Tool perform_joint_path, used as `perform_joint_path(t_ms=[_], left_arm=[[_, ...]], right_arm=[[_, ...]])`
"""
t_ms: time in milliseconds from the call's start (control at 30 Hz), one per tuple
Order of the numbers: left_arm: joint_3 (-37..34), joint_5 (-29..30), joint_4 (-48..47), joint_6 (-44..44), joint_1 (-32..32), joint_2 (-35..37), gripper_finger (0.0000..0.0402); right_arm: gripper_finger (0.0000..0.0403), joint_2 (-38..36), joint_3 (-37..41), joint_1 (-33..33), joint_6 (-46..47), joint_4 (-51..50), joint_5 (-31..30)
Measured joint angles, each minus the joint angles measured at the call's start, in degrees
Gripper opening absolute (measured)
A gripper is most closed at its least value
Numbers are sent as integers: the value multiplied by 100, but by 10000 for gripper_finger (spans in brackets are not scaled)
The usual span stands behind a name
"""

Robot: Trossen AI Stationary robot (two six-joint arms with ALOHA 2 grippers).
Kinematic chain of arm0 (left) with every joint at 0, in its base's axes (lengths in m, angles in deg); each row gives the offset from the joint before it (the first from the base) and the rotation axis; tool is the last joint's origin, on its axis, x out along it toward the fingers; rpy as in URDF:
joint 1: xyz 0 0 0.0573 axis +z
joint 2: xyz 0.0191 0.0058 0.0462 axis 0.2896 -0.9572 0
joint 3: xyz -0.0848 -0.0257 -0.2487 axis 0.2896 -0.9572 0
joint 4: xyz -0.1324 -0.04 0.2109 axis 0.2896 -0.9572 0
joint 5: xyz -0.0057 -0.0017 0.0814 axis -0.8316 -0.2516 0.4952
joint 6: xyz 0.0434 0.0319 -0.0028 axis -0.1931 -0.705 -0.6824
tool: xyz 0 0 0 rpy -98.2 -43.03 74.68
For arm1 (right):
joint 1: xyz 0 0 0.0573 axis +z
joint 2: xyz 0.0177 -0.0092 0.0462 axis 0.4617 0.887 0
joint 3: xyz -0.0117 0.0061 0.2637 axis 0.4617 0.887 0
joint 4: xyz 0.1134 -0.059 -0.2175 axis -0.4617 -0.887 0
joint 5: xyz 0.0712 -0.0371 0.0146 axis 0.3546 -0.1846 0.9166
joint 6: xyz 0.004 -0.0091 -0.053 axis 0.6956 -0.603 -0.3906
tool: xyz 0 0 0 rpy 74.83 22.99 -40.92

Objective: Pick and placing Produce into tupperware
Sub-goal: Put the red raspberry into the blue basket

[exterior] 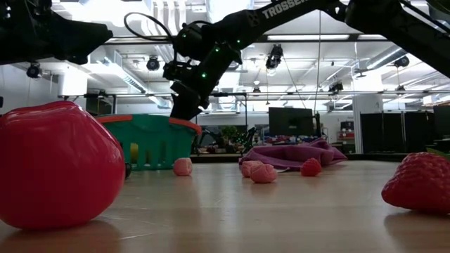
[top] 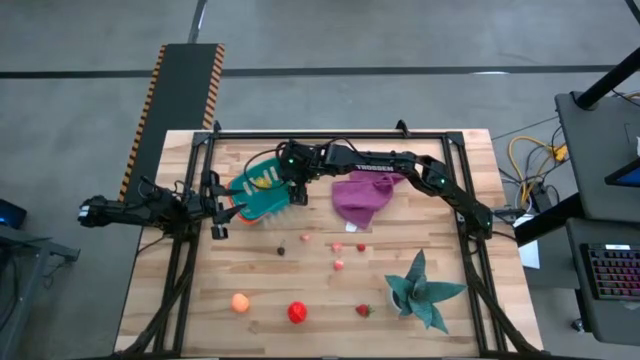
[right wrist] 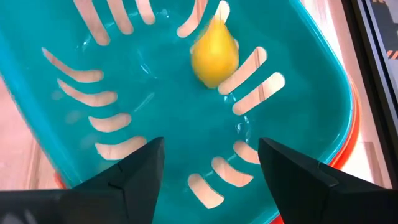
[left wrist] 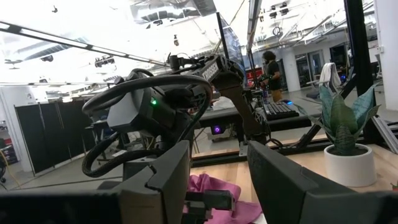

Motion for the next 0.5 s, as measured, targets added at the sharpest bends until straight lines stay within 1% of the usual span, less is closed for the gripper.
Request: perform_joint_path(t_ms=[300, 500], left_arm=[[0, 1, 0, 0, -1, 0, 151], [0, 0, -2, -1, 0, 4, 151]], right_arm=[[239, -226, -71, 0, -2, 85, 16], [242, -725, -285, 2, 0, 185, 132]])
